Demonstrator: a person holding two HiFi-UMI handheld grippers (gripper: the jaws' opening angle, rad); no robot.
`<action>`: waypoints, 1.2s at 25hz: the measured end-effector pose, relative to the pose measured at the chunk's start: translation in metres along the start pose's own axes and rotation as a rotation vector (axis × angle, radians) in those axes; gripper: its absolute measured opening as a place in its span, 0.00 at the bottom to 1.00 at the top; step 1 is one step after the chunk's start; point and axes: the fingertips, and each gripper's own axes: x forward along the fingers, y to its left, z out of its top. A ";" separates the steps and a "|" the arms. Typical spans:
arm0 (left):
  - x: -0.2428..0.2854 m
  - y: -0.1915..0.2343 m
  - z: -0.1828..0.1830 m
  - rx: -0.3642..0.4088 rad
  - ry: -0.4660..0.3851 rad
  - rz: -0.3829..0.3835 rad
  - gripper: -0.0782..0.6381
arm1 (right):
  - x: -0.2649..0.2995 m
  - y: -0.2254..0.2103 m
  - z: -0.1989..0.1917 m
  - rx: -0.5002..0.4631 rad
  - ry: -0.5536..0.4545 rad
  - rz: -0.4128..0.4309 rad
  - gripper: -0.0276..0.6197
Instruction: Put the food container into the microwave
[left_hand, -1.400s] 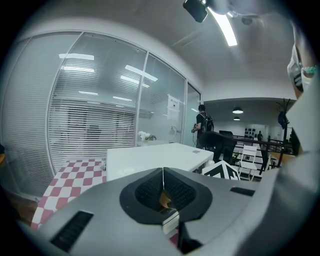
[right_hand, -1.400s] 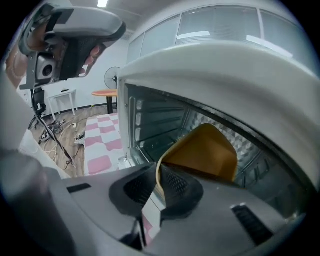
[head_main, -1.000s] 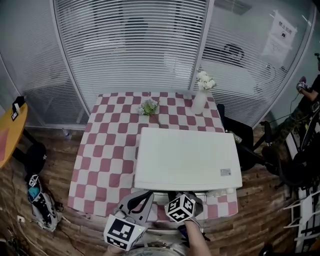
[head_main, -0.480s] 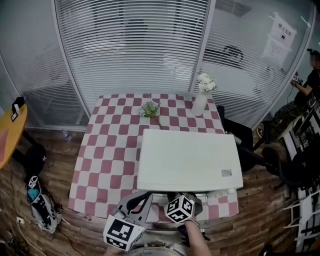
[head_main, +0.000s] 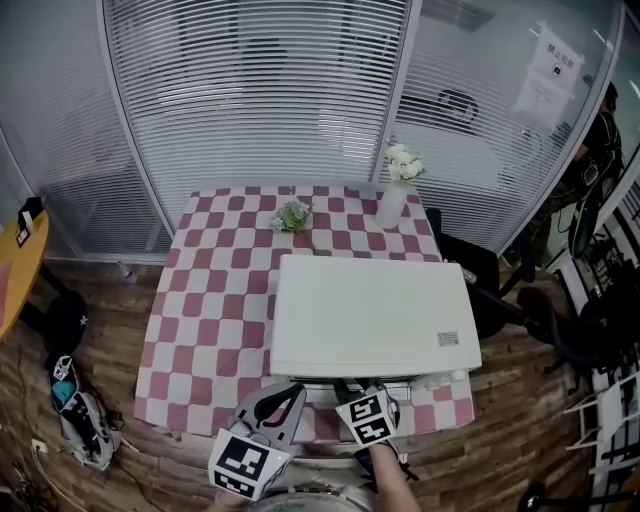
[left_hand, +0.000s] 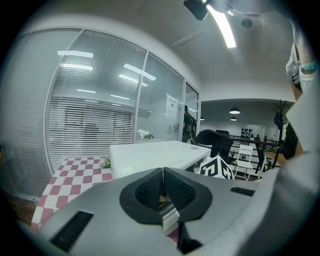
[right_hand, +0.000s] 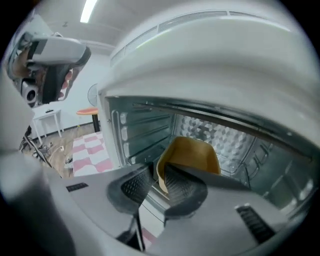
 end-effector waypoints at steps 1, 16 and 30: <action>0.000 0.000 -0.001 0.001 0.003 -0.002 0.13 | -0.001 0.000 0.000 0.018 -0.014 0.004 0.14; 0.007 -0.024 -0.011 0.014 0.025 -0.064 0.13 | -0.045 0.008 -0.018 0.228 -0.083 0.007 0.03; 0.007 -0.043 -0.012 0.026 0.020 -0.100 0.13 | -0.103 0.038 0.032 0.277 -0.304 0.115 0.03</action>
